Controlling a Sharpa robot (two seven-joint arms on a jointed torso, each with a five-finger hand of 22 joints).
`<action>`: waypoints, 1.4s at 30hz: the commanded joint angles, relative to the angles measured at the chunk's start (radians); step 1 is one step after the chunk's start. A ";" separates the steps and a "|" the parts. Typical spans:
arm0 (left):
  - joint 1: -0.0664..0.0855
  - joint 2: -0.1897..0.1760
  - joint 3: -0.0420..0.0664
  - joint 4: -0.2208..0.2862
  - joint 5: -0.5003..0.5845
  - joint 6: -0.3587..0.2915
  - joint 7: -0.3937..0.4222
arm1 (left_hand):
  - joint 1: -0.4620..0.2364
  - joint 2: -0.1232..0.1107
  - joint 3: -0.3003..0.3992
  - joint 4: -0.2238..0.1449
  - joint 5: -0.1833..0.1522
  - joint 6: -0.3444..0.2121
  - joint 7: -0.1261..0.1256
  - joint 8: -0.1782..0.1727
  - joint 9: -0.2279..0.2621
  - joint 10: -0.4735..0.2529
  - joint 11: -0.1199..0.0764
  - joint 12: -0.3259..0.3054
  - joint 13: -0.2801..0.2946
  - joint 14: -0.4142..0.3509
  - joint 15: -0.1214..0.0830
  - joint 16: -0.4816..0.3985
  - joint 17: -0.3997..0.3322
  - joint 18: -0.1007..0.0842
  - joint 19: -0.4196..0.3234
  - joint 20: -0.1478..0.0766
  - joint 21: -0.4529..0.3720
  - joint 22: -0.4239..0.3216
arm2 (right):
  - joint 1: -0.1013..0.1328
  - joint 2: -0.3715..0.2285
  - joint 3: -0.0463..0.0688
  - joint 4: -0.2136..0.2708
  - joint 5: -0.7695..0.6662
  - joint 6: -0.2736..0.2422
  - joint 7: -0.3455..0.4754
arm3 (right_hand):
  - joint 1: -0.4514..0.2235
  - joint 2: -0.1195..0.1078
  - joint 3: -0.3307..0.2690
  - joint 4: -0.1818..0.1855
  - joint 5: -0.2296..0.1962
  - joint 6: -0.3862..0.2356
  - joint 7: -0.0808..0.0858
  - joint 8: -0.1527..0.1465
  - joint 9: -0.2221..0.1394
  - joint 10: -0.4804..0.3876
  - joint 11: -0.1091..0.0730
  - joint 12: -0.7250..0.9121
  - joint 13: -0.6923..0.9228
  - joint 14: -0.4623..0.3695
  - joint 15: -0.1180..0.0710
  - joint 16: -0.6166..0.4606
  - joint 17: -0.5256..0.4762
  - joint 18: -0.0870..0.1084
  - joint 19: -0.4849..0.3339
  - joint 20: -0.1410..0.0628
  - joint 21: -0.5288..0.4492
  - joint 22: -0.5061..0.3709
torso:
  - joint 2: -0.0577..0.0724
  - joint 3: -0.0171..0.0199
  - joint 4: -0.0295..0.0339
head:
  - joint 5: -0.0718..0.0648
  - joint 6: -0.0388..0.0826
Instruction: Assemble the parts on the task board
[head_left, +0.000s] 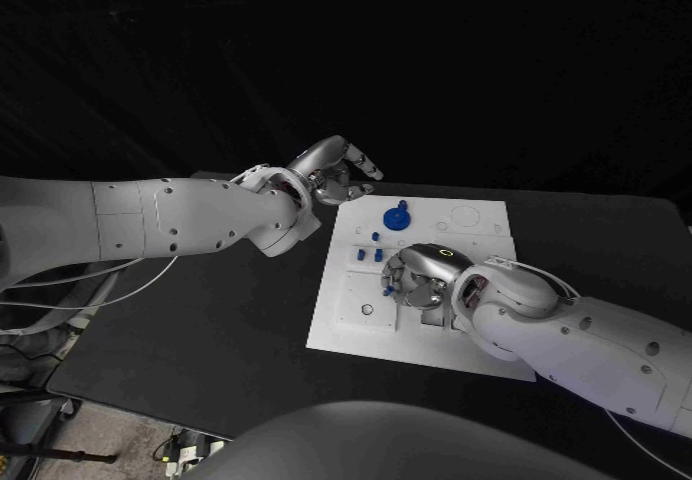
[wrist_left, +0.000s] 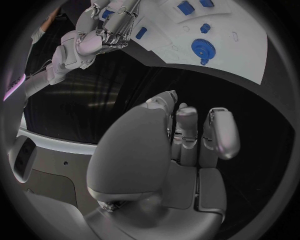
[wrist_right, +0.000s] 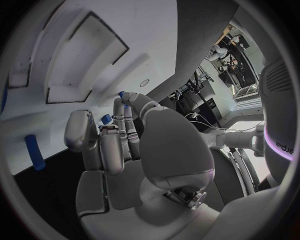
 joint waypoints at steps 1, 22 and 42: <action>-0.001 0.002 0.001 0.000 -0.004 0.014 0.001 | 0.000 -0.010 0.007 0.000 -0.003 0.000 0.010 -0.005 -0.001 0.000 0.004 0.000 -0.001 -0.008 0.003 -0.006 -0.002 0.005 -0.004 0.001 -0.005 0.173 | -0.002 0.003 0.000 -0.004 -0.020 -0.023 0.001 | -0.003 0.000 0.006 0.000 -0.004 0.002 0.004 0.004 0.000 0.003 0.000 -0.004 -0.001 0.004 -0.003 0.004 0.121 -0.002 -0.002 -0.001 -0.003 0.146 | 0.000 -0.0002 -0.0001 | 0.000 0.000; -0.003 0.004 0.001 -0.002 -0.004 0.030 -0.008 | 0.002 -0.013 0.014 0.000 -0.002 0.001 0.012 -0.005 -0.001 0.001 0.006 0.000 -0.001 -0.013 0.005 -0.013 -0.010 0.007 -0.007 0.002 -0.013 0.172 | -0.021 0.013 0.000 -0.014 -0.020 0.019 -0.006 | -0.003 -0.003 0.010 -0.004 -0.016 -0.012 0.008 -0.012 -0.006 -0.001 0.003 -0.006 -0.003 0.001 -0.002 0.001 0.116 -0.001 -0.006 -0.001 -0.008 0.143 | 0.000 0.0001 -0.0002 | 0.001 0.000; -0.011 0.006 0.001 -0.005 -0.004 0.034 -0.009 | 0.002 -0.013 0.015 0.000 -0.002 0.001 0.012 -0.005 -0.001 0.001 0.006 0.000 -0.001 -0.014 0.005 -0.014 -0.012 0.007 -0.008 0.002 -0.014 0.171 | -0.022 -0.015 0.000 0.012 -0.054 -0.032 -0.030 | -0.051 -0.042 -0.035 0.031 -0.252 -0.230 -0.077 -0.179 -0.129 -0.310 0.079 -0.001 0.047 -0.117 0.059 -0.065 0.010 0.030 -0.144 0.055 -0.170 0.098 | 0.000 0.0002 -0.0003 | -0.001 0.000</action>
